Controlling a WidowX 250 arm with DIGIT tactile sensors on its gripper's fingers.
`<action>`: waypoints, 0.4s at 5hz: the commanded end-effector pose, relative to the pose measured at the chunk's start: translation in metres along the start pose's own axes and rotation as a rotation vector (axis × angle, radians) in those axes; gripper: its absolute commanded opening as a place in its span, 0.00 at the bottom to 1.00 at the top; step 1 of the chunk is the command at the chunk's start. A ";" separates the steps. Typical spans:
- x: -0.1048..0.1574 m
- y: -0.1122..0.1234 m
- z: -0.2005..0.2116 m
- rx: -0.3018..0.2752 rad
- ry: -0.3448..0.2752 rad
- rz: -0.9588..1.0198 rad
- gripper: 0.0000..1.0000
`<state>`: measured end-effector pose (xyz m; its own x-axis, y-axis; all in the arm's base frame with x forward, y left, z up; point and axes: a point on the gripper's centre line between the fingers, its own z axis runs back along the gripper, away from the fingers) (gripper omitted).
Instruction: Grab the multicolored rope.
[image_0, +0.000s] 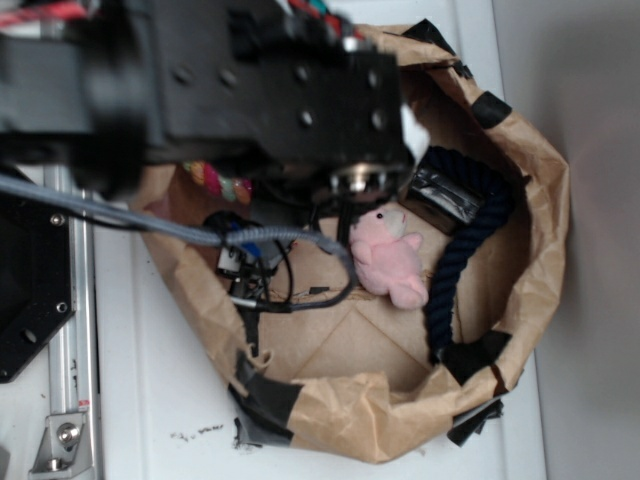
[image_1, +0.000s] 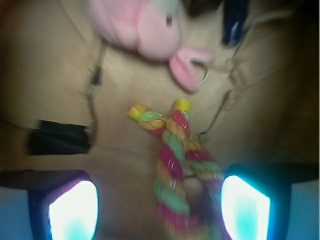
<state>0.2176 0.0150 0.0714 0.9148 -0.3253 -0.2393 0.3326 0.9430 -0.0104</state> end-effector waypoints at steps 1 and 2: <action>-0.013 0.023 -0.052 -0.049 -0.137 -0.091 1.00; -0.010 0.048 -0.056 -0.027 -0.177 -0.076 1.00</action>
<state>0.2097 0.0624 0.0181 0.9113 -0.4032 -0.0837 0.3984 0.9146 -0.0693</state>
